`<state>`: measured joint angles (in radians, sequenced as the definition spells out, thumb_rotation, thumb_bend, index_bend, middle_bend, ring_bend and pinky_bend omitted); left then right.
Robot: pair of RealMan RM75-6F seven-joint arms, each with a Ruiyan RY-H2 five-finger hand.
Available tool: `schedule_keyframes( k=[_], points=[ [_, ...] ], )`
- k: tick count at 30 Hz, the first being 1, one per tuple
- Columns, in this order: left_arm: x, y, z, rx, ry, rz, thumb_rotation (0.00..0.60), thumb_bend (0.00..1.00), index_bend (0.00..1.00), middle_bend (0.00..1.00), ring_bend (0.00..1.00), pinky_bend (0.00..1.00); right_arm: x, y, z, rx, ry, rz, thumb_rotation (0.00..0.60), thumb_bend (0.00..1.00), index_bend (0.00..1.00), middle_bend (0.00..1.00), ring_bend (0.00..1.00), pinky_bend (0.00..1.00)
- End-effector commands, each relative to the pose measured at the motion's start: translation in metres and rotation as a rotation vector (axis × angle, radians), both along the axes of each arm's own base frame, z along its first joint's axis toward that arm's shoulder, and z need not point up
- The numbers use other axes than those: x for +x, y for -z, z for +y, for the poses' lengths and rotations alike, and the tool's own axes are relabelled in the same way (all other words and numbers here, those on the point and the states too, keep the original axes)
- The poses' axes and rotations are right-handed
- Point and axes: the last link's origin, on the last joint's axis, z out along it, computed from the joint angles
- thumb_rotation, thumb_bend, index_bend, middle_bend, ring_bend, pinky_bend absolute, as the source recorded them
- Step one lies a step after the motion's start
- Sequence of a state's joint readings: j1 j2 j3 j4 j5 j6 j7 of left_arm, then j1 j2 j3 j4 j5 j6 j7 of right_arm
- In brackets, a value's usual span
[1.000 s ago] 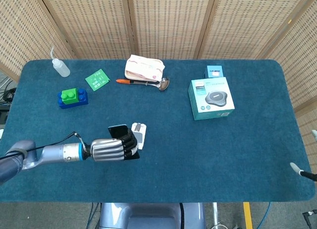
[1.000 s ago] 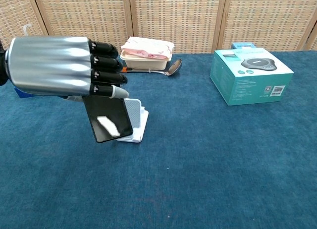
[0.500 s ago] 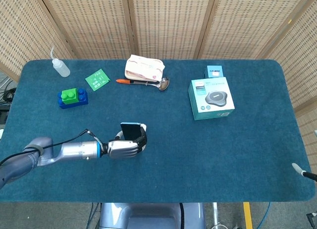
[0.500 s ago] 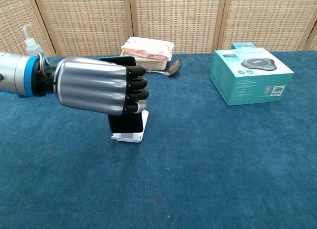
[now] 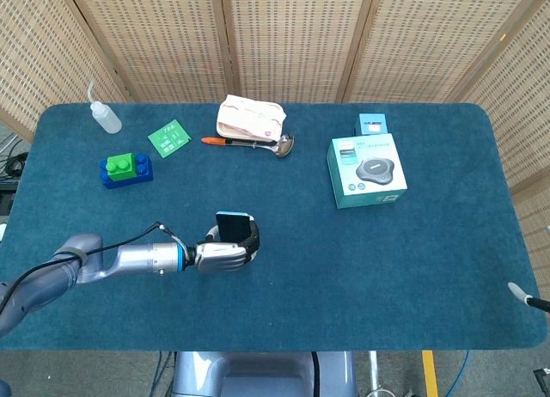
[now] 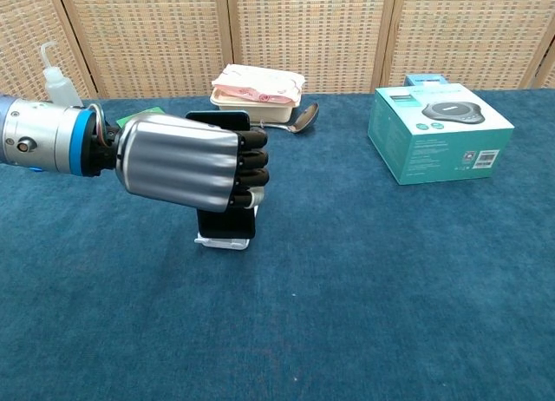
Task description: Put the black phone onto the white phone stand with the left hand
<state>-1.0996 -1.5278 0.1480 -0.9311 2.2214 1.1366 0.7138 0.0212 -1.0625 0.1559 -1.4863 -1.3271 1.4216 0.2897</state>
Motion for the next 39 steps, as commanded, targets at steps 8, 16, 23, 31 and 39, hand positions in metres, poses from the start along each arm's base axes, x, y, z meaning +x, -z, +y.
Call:
schedule_keyframes(
  k=[8, 16, 23, 31, 39],
  points=[
    [-0.006, -0.003, 0.000, 0.010, -0.007, -0.015, 0.600, 0.06, 0.01, 0.00, 0.01, 0.22, 0.000, 0.000, 0.000, 0.001, 0.001, -0.002, 0.600, 0.05, 0.04, 0.00, 0.00, 0.00],
    [0.001, -0.019, -0.003, 0.002, -0.002, -0.062, 0.600, 0.05, 0.00, 0.00, 0.00, 0.18, 0.000, 0.000, 0.001, 0.003, 0.001, -0.001, 0.600, 0.05, 0.04, 0.00, 0.00, 0.00],
    [0.022, -0.079, -0.025, -0.107, -0.159, -0.494, 0.600, 0.04, 0.00, 0.00, 0.00, 0.15, 0.001, 0.000, 0.001, 0.008, -0.003, -0.006, 0.600, 0.05, 0.04, 0.00, 0.00, 0.00],
    [-0.025, -0.154, -0.051, -0.171, -0.762, -1.103, 0.600, 0.02, 0.00, 0.00, 0.00, 0.09, 0.004, -0.001, 0.003, 0.007, -0.015, -0.011, 0.600, 0.05, 0.04, 0.00, 0.00, 0.00],
    [-0.125, -0.180, -0.113, -0.022, -1.387, -1.463, 0.600, 0.01, 0.00, 0.00, 0.00, 0.00, 0.006, 0.003, 0.003, 0.021, -0.020, -0.004, 0.600, 0.05, 0.04, 0.00, 0.00, 0.00]
  ],
)
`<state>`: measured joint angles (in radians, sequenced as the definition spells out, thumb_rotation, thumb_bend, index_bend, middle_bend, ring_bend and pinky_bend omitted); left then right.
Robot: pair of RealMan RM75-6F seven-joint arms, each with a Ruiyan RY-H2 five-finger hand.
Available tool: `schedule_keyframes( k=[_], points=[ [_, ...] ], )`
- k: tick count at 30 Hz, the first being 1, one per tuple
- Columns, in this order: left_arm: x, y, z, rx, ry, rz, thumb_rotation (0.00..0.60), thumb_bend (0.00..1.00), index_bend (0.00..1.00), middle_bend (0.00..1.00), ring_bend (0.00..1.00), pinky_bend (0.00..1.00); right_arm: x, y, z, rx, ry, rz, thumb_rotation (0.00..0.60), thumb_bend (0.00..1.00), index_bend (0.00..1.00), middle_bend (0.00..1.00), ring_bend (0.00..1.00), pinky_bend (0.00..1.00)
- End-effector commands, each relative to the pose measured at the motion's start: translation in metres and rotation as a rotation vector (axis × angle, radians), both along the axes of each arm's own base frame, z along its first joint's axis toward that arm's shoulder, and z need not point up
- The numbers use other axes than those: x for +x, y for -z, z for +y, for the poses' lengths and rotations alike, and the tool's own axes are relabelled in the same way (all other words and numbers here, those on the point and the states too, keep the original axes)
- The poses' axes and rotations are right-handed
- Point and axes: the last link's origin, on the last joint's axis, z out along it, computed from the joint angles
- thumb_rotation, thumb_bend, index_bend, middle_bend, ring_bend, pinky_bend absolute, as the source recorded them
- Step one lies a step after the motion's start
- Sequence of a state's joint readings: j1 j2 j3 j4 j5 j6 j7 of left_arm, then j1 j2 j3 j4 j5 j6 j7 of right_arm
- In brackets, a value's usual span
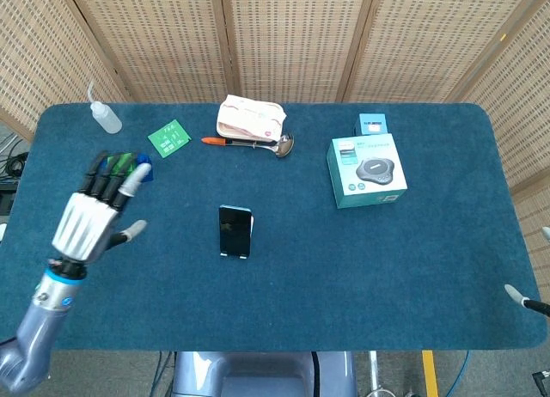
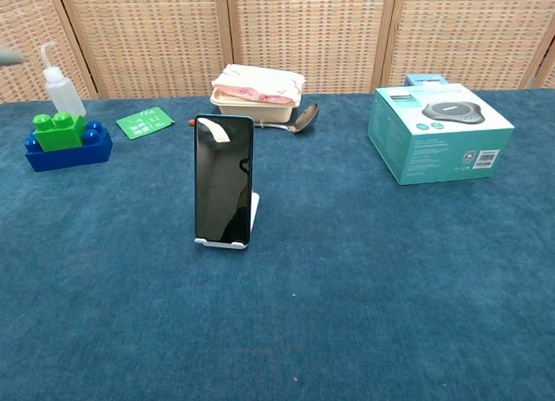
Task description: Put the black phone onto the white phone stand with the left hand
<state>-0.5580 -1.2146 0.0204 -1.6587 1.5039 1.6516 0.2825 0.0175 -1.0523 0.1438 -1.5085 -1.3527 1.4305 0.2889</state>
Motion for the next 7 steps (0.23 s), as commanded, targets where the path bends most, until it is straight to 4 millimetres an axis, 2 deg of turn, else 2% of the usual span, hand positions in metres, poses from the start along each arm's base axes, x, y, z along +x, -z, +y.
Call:
schedule_keyframes(
  k=[1, 4, 7],
  points=[
    [-0.059, -0.022, -0.043, -0.044, -0.385, -0.184, 0.600, 0.01, 0.00, 0.00, 0.00, 0.00, 0.001, 0.001, 0.000, 0.002, -0.002, 0.003, 0.600, 0.05, 0.04, 0.00, 0.00, 0.00],
    [-0.086, -0.022, -0.062, -0.087, -0.510, -0.253, 0.600, 0.02, 0.00, 0.00, 0.00, 0.00, 0.003, 0.002, 0.001, 0.002, -0.008, 0.010, 0.600, 0.05, 0.04, 0.00, 0.00, 0.00],
    [-0.096, -0.021, -0.069, -0.106, -0.527, -0.258, 0.600, 0.02, 0.00, 0.00, 0.00, 0.00, 0.004, 0.003, 0.002, 0.003, -0.010, 0.013, 0.600, 0.05, 0.04, 0.00, 0.00, 0.00]
  ],
)
